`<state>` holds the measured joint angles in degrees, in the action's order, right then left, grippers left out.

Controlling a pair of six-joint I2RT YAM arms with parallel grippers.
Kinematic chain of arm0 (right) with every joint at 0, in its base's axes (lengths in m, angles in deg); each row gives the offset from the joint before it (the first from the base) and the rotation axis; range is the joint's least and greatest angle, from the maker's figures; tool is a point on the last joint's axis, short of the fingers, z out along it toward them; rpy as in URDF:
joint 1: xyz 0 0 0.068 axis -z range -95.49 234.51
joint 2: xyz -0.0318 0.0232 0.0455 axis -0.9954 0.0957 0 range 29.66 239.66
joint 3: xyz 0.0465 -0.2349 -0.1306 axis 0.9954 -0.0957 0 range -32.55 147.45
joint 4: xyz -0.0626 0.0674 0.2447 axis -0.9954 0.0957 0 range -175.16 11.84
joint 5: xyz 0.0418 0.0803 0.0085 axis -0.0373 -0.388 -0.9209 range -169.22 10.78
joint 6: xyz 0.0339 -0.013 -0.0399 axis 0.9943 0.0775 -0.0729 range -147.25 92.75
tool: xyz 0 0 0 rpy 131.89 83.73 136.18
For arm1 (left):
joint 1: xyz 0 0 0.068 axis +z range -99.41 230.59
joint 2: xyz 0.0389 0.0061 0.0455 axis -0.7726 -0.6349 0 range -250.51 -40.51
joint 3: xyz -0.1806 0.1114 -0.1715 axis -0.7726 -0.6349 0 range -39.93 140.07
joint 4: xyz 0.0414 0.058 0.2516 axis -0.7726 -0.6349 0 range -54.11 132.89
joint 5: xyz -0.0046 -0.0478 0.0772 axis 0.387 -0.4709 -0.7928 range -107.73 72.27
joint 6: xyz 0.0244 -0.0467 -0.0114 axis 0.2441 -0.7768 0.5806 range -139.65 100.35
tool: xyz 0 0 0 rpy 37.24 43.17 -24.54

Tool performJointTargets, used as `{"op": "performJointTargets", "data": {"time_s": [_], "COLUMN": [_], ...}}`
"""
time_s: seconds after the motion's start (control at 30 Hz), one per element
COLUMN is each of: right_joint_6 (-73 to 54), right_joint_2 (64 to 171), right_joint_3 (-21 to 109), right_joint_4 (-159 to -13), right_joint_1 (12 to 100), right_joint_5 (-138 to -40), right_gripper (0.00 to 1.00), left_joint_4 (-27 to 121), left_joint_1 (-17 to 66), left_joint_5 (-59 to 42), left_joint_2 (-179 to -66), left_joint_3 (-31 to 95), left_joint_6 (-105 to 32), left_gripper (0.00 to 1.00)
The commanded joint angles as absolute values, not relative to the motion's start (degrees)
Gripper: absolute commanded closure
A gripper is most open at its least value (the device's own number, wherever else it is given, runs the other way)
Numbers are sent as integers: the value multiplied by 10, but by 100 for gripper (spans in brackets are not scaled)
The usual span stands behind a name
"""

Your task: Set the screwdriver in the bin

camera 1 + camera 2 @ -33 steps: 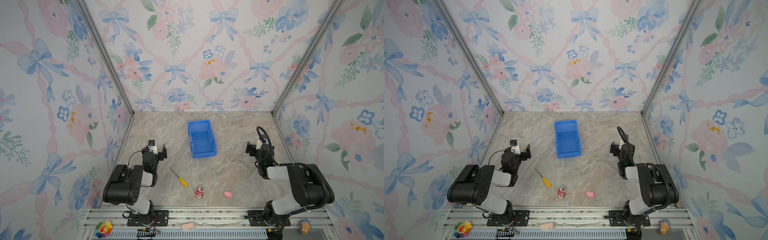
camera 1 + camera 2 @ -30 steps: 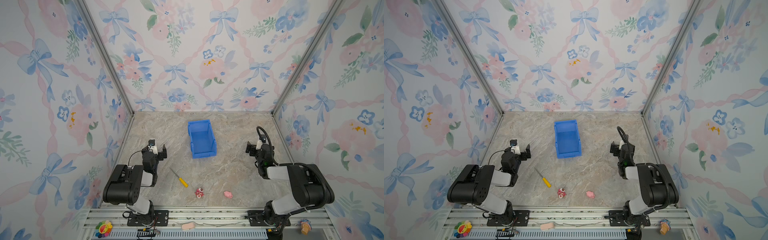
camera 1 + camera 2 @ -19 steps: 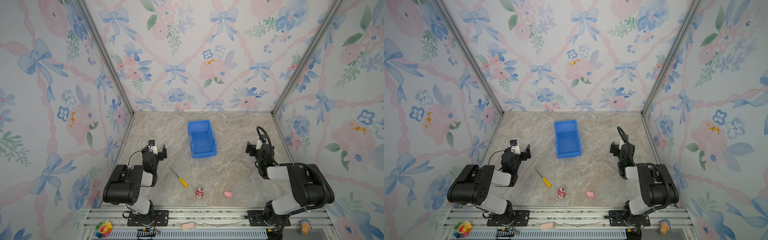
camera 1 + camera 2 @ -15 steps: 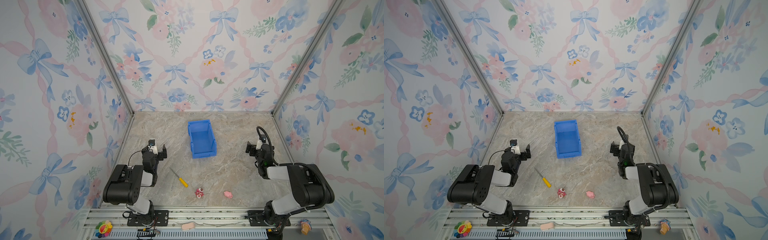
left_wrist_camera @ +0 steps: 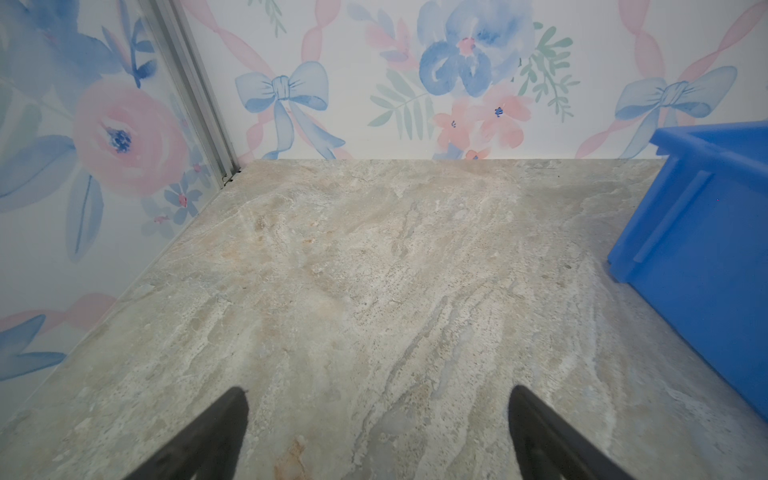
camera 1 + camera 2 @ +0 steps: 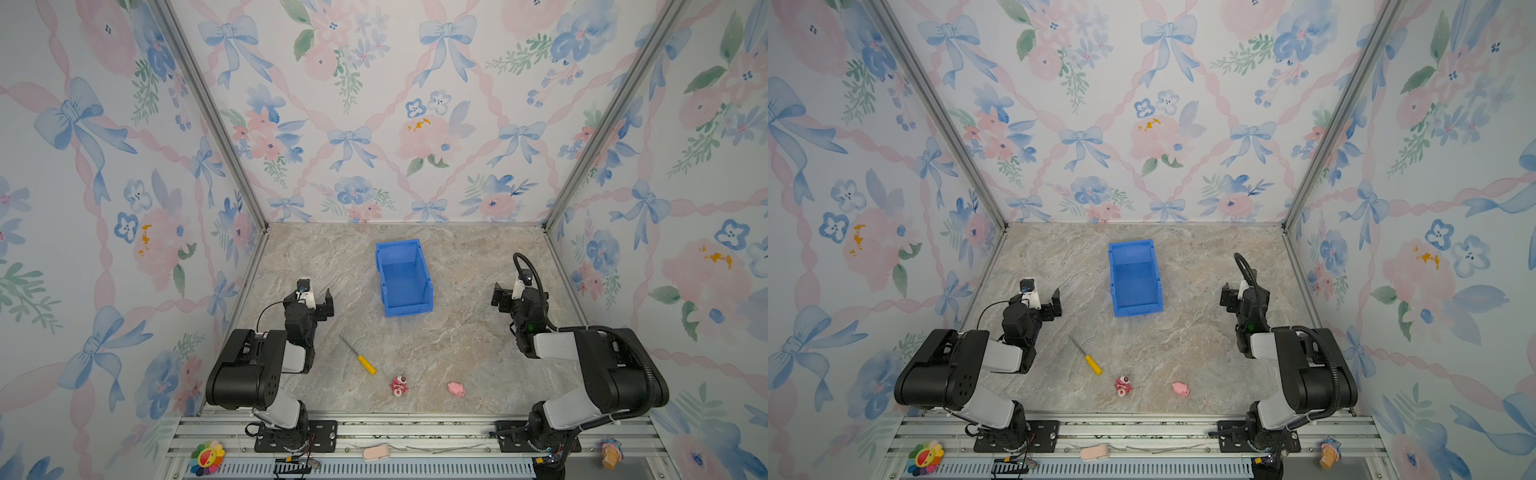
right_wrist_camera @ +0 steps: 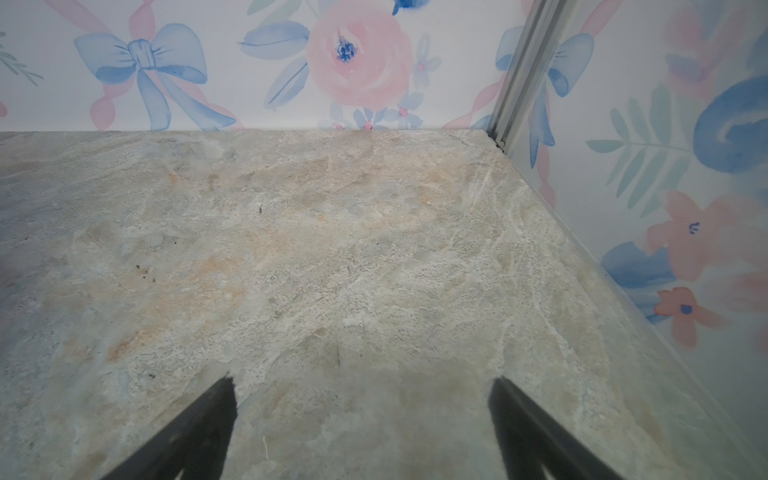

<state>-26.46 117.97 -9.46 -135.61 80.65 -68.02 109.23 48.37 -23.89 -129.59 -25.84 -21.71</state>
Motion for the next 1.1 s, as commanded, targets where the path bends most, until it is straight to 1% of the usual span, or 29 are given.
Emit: {"op": "performJointTargets", "data": {"time_s": [0.0, 0.2, 0.33, 0.67, 0.8, 0.9, 0.97, 1.07], "right_joint_6": [-269, -269, -283, -284, -290, -304, -316, -312], "right_joint_2": [1184, 1183, 1173, 1108, 1070, 1033, 994, 925], "right_joint_3": [-103, -104, -89, -131, -142, -136, -143, -178], "right_joint_4": [-1376, -1378, -1339, -1357, -1338, -1266, -1213, -1190], "right_joint_1": [803, 803, 807, 803, 793, 785, 780, 774], "right_joint_5": [-670, -672, -729, -721, -709, -719, -734, -718], "right_gripper": [3, 3, 3, 3, 3, 3, 3, 3], "left_joint_4": [1104, 1104, 1102, 1087, 1070, 1069, 1059, 999], "left_joint_1": [481, 482, 481, 479, 479, 479, 475, 475], "left_joint_5": [-245, -245, -246, -279, -288, -294, -290, -293], "left_joint_2": [-1297, -1296, -1289, -1242, -1218, -1209, -1197, -1158], "left_joint_3": [-257, -256, -257, -269, -274, -278, -280, -283], "left_joint_6": [-210, -210, -208, -216, -222, -225, -224, -237], "left_gripper": [2, 2, 2, 2, 2, 2, 2, 2]}}
